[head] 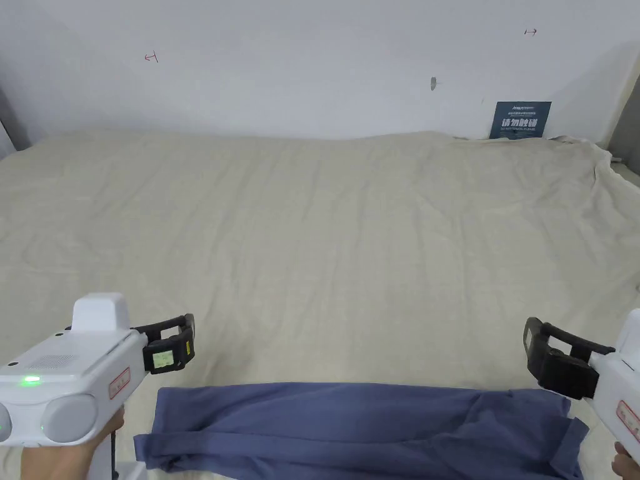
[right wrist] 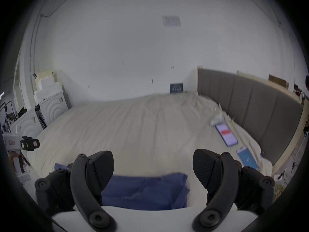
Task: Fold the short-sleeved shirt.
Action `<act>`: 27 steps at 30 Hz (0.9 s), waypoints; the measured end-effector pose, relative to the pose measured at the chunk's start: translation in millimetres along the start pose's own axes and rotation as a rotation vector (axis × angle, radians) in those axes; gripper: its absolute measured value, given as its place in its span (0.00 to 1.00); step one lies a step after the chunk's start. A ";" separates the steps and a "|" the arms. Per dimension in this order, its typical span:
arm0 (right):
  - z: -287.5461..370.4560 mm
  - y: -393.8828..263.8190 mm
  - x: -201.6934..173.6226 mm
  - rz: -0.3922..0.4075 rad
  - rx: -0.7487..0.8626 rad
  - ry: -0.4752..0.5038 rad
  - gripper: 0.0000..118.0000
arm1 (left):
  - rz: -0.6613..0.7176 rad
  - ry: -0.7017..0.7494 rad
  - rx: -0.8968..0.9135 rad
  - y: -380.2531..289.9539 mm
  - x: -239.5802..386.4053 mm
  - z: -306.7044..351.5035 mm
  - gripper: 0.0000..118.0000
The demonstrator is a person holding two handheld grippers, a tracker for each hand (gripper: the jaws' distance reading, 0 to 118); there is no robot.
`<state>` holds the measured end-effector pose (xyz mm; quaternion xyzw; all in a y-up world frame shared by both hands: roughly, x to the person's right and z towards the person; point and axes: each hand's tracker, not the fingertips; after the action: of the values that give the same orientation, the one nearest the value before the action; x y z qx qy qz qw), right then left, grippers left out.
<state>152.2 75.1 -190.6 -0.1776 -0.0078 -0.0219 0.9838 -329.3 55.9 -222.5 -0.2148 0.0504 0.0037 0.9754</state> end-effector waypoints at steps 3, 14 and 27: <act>3.6 4.8 -15.0 0.014 0.041 0.007 0.79 | -0.030 0.010 0.069 1.6 12.8 7.0 0.80; 9.3 4.0 -38.2 0.077 0.128 0.007 0.00 | -0.022 -0.066 0.055 -5.2 19.8 9.7 0.00; 1.5 2.8 -26.8 0.063 0.091 0.011 0.00 | 0.045 -0.142 -0.118 -9.8 -13.1 -9.9 0.00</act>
<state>125.6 79.3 -190.8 -0.1328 0.0022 0.0083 0.9911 -343.1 43.0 -226.0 -0.2701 -0.0145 0.0438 0.9617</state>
